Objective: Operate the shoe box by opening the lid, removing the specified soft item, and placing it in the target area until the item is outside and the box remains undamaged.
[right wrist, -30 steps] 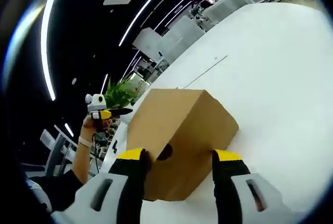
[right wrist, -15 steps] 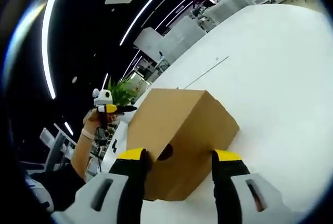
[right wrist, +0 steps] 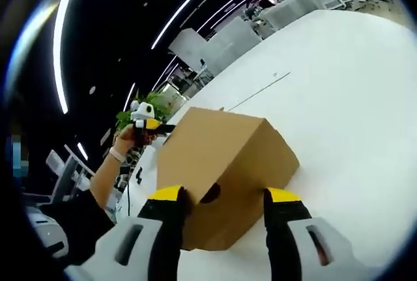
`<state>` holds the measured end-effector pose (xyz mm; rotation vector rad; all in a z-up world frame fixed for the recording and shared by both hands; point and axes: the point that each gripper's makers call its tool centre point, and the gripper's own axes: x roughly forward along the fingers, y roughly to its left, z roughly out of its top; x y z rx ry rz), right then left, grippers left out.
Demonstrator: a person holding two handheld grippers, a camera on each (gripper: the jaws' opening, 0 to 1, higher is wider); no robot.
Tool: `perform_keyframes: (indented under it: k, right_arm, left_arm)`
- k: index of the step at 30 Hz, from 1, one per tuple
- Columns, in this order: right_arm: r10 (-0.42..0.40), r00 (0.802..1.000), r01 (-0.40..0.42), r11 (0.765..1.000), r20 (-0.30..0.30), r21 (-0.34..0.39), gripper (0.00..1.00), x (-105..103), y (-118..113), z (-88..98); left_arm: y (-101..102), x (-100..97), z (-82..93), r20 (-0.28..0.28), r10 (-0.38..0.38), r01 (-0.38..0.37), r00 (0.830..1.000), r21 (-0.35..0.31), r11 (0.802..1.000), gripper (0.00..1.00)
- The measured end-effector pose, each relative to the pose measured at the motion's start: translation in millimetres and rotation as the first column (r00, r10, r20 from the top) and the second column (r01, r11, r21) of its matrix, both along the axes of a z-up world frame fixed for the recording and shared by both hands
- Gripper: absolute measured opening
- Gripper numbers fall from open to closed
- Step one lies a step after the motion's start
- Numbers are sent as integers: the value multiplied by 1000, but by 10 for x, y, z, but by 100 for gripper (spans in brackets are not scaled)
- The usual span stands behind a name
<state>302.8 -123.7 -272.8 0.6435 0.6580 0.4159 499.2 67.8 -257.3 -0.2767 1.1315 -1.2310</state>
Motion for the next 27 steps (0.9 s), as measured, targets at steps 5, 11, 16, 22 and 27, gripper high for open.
perform_keyframes:
  k: [5, 11, 16, 22, 27]
  right_arm:
    - [6, 1000, -6, 1000, 4, -25, 48, 13, -22, 3]
    - [11, 1000, -11, 1000, 10, -21, 48, 25, -39, -9]
    - [18, 1000, -18, 1000, 6, -23, 48, 31, -43, -15]
    - [17, 1000, -17, 1000, 9, -22, 48, 34, -49, -17]
    - [22, 1000, -22, 1000, 10, -23, 48, 36, -52, -18]
  left_arm:
    - [-34, 28, -60, -55, -6, 5, 998, -17, 1000, 67]
    - [-62, 61, -90, -82, -2, -1, 997, -30, 1000, 60]
    - [-105, -25, -65, -120, -28, 21, 992, -60, 998, 58]
    - [-92, -55, -111, -149, -26, 20, 988, -44, 999, 51]
    - [-98, -155, -57, -196, -53, 39, 979, -76, 996, 43]
